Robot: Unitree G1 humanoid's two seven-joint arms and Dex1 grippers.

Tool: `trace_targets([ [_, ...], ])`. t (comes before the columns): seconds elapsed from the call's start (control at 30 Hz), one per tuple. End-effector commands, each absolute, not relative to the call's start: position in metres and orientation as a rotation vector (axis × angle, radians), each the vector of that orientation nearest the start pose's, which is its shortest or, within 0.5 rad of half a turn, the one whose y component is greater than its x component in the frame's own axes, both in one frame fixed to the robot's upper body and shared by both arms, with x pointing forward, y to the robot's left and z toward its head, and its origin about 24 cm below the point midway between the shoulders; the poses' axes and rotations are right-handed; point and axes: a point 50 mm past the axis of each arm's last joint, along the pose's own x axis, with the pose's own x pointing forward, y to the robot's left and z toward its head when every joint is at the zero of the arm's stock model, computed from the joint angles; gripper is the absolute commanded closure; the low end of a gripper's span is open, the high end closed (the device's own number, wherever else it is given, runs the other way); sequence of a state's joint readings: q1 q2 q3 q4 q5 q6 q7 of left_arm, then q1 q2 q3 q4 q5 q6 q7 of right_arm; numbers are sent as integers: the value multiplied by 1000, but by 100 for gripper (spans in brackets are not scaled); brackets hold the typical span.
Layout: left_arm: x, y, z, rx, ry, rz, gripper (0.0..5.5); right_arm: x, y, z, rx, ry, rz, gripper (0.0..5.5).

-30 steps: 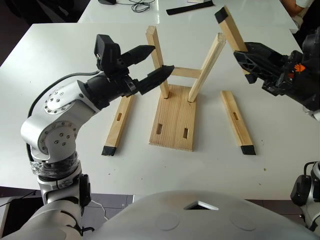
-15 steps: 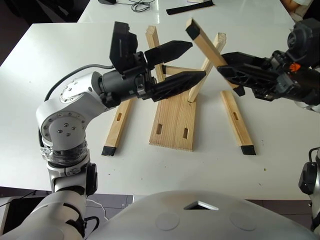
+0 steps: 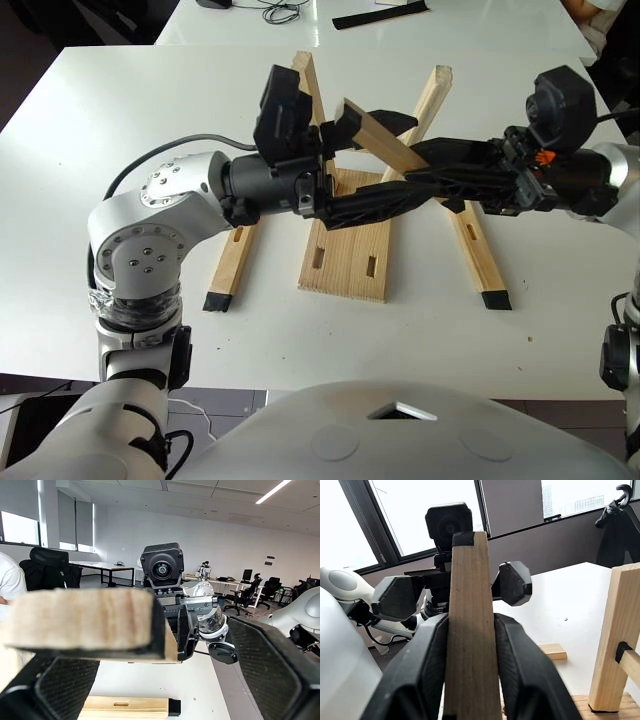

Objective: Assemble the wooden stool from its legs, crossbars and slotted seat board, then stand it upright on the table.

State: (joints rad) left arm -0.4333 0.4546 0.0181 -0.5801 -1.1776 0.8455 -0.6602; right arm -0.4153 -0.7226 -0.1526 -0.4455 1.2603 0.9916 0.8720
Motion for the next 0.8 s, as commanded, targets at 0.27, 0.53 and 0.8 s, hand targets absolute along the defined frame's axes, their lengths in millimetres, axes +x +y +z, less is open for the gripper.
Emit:
trace_targets([
  [0.27,216,97,219,-259,-87,-1516,242,222,-150,220,207,122,1527,419],
  [0.53,217,97,217,-246,-87,-1513,351,223,-151,218,207,119,1520,419],
  [0.8,221,100,220,-269,-105,-1500,402,224,-154,216,229,123,1512,419],
])
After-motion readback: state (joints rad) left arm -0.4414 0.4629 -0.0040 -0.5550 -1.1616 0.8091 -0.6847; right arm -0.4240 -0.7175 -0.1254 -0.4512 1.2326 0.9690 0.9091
